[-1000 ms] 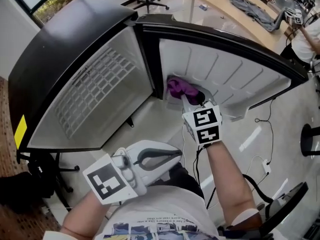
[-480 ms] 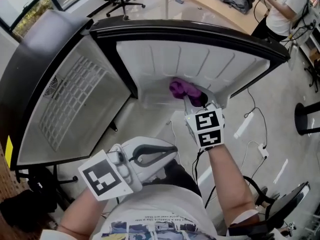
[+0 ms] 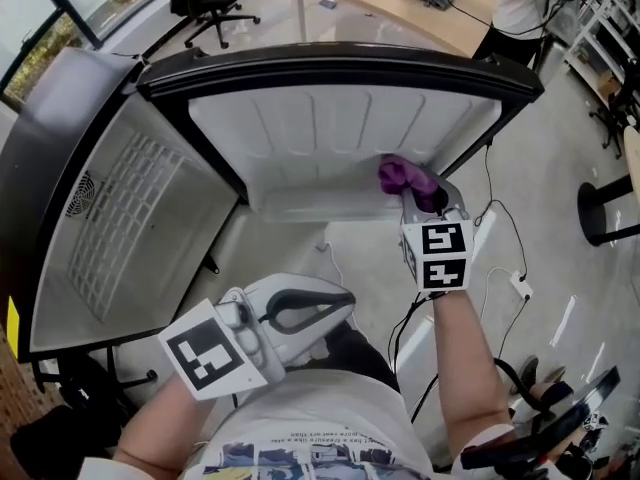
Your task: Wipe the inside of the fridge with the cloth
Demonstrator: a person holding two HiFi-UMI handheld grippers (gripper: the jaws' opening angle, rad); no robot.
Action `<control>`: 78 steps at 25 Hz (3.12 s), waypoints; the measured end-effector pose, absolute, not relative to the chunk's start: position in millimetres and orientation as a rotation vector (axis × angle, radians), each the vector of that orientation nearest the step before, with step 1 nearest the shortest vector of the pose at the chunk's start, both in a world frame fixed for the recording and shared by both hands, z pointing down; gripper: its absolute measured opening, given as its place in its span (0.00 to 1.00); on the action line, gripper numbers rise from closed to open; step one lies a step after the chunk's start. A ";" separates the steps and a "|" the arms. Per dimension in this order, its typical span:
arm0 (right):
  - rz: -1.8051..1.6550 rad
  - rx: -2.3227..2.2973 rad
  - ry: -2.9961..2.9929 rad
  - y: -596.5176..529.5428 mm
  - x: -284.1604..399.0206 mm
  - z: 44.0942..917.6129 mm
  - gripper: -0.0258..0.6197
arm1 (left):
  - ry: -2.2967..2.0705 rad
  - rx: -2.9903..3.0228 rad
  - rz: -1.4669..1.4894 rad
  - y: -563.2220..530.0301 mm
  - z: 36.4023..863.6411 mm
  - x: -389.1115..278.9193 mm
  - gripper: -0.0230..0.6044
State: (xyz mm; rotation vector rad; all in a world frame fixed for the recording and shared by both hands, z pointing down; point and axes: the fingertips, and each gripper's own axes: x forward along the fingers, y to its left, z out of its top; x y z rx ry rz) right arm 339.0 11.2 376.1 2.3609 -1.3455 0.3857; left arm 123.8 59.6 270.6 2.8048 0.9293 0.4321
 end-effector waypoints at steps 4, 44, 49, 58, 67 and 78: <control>0.384 2.397 -1.287 27.4 349.6 369.2 0.13 | 0.952 2.799 0.430 63.7 269.2 125.4 0.05; 0.246 1.502 -1.796 -150.8 191.5 443.8 0.13 | 0.528 2.803 0.388 -0.7 280.1 77.2 0.05; 0.249 1.489 -1.742 -135.7 203.6 452.6 0.13 | 0.578 2.783 0.394 2.3 284.7 88.3 0.05; 0.251 1.558 -1.624 -93.3 243.8 451.6 0.13 | 0.725 2.747 0.420 22.7 290.7 115.8 0.05; 0.247 1.645 -1.425 -42.9 287.6 446.3 0.13 | 0.866 2.710 0.448 43.9 295.5 137.9 0.05; 0.187 1.724 -1.259 -1.9 312.4 418.1 0.13 | 0.973 2.696 0.440 60.2 290.1 153.8 0.05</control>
